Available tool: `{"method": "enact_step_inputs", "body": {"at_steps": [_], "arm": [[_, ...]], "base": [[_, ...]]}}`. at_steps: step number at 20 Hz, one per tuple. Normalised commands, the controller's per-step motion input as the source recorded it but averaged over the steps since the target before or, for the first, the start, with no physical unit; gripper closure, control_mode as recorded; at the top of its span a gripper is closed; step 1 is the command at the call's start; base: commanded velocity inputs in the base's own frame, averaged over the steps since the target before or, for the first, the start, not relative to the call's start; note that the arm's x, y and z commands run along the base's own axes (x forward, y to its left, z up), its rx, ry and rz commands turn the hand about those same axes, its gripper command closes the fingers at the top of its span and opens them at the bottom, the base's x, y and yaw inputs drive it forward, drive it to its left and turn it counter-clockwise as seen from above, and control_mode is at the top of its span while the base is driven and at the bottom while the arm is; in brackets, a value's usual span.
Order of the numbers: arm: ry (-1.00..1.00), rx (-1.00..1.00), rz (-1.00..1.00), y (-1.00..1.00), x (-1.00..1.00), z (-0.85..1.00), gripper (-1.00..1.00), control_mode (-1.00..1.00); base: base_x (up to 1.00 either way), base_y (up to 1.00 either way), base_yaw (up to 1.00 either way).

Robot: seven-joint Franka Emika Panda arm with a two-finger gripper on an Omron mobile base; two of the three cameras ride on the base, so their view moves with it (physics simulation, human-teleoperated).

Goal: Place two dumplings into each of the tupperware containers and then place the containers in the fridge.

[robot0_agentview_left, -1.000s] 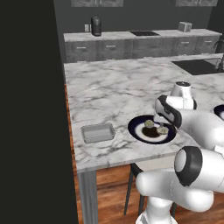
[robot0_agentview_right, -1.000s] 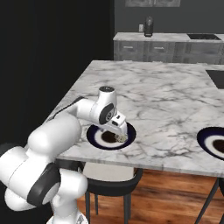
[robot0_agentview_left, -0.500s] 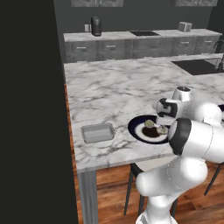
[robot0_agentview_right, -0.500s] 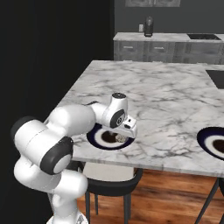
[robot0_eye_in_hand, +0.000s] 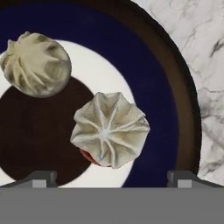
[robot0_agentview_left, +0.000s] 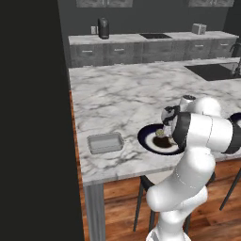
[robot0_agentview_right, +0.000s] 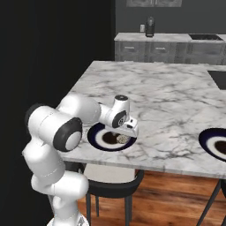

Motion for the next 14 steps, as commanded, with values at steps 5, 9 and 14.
{"method": "enact_step_inputs", "body": {"at_steps": [5, 9, 14], "arm": [[0.0, 0.0, 0.03, -0.01, 0.37, -0.3, -1.0, -1.0], [0.0, 0.0, 0.01, -0.09, 0.09, -0.26, -1.0, -1.0], [0.0, 0.0, 0.0, -0.01, 0.0, -0.24, -1.0, -1.0]], "base": [[0.0, 0.0, 0.0], [0.0, 0.0, 0.0], [0.0, 0.0, 0.0]]}}
